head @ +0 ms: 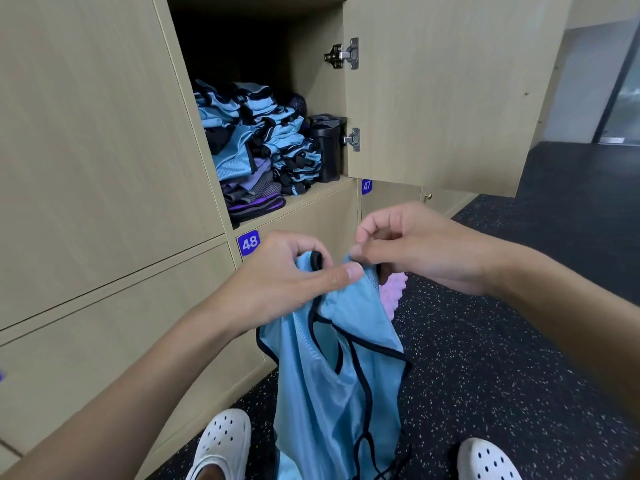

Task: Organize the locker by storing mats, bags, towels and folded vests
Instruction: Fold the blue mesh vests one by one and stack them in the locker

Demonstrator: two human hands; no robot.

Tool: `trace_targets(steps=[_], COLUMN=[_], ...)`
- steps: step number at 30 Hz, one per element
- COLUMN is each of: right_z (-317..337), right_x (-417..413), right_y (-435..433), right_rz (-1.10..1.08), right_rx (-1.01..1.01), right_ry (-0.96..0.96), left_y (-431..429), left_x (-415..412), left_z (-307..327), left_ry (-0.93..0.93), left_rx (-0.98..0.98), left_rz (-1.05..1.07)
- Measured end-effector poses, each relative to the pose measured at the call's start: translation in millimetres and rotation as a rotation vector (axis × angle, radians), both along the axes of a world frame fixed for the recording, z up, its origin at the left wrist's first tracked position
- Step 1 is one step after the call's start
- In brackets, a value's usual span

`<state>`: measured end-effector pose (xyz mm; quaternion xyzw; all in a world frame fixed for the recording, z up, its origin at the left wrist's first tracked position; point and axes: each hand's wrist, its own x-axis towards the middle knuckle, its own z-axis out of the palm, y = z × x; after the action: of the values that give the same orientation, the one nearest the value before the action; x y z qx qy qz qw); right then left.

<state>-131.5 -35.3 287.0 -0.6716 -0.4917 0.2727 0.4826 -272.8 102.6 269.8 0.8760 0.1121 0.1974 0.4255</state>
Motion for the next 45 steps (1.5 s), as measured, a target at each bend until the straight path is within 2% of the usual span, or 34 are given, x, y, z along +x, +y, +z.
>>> trace_targets(steps=[5,12,14,20,23,29,31,34,40,42,45], right_z=[-3,-2,-3,-8,-10,-8,-4,1,20,17,4], right_x=[-2,6,11,18,18,21,19,14,-8,-14,-18], right_y=[6,0,-1,-2,1,-4,-8,-15,-28,-23,-7], right_rz=[-0.079,-0.069,-0.097,-0.170,-0.203,-0.229,-0.195,-0.088,0.277,0.248,0.034], right_rx=[0.108,0.126,0.106,-0.052,-0.018,0.049,0.055,0.083,0.049,0.046,0.125], right_ry=[0.116,0.197,0.135,-0.284,-0.342,-0.377,-0.359,-0.280,-0.094,-0.145,-0.308], left_y=[-6,2,7,15,13,25,30,34,24,18,9], left_x=[5,3,2,-5,-3,-4,-6,-5,0,3,5], left_z=[-7,-9,-6,10,11,10,9,7,5,5,6], left_ry=[0.061,0.057,0.039,-0.036,-0.091,-0.104,-0.095,-0.105,-0.072,-0.076,-0.154], left_rx=[0.212,0.244,0.239,0.220,0.217,0.003,-0.015,0.030,0.105,0.108,0.034], left_rz=[0.098,0.133,0.149,0.143,0.142,0.148,0.160,0.203,0.231,0.227,0.139])
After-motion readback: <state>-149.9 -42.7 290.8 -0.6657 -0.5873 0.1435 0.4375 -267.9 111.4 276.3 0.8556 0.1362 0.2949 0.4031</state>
